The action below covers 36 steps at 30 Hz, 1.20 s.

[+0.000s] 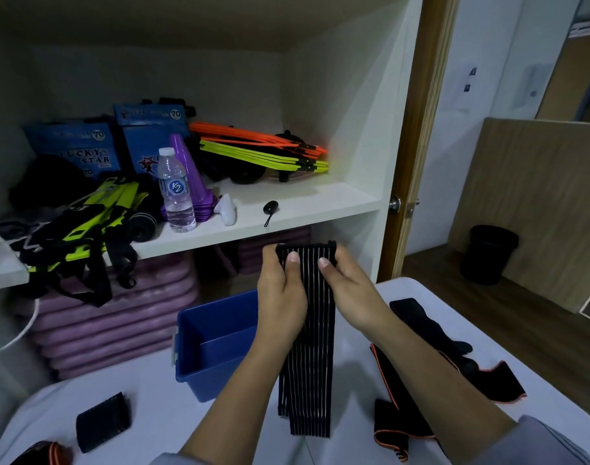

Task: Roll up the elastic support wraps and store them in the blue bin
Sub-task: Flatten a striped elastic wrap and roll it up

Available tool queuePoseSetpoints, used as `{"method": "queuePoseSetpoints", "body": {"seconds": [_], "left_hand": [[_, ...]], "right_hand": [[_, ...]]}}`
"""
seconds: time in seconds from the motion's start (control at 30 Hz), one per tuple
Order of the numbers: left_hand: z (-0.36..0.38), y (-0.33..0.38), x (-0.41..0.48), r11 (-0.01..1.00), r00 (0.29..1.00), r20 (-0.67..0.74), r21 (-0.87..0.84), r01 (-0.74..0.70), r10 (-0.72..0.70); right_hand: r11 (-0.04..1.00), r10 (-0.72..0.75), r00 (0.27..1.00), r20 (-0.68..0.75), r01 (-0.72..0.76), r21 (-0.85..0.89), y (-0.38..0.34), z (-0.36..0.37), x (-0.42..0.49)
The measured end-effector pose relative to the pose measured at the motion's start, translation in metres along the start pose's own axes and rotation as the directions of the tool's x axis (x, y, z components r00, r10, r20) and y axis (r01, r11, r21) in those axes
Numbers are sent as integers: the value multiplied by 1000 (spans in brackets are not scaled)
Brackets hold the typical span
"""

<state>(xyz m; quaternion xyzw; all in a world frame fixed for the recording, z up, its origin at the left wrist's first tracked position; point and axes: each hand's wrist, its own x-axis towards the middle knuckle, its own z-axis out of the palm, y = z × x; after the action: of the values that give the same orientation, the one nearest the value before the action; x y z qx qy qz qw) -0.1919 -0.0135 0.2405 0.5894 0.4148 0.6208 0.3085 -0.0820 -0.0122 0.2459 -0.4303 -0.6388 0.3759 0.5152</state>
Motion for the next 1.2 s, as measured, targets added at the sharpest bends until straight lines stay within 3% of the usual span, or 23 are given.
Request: {"method": "queuePoseSetpoints", "body": {"seconds": [0.3,0.4,0.57,0.67,0.77,1.0,1.2], "left_hand": [[-28,7,5,992,954,279,-24,125,-114],[-26,3,18,989,956,273,128,76,-108],[2,-34,35,902,922,283,409,135,-266],[15,-49,51,863,925,253,489,130,-282],[21,-42,78,879,954,206,466,98,-216],[20,-36,102,927,984,166,375,-4,-63],[7,-78,36,928,950,277,370,35,-147]], "right_hand": [[999,29,998,-57,-27,33,-3,-4,-3],[999,47,996,-72,-47,0,1,-9,4],[959,212,976,-57,-219,-178,34,-19,25],[938,219,969,-118,-242,-248,47,-28,42],[946,102,971,-215,-162,-281,38,-40,67],[962,-65,973,-219,3,-272,17,-58,83],[955,69,988,-139,-106,-276,67,-52,25]]}}
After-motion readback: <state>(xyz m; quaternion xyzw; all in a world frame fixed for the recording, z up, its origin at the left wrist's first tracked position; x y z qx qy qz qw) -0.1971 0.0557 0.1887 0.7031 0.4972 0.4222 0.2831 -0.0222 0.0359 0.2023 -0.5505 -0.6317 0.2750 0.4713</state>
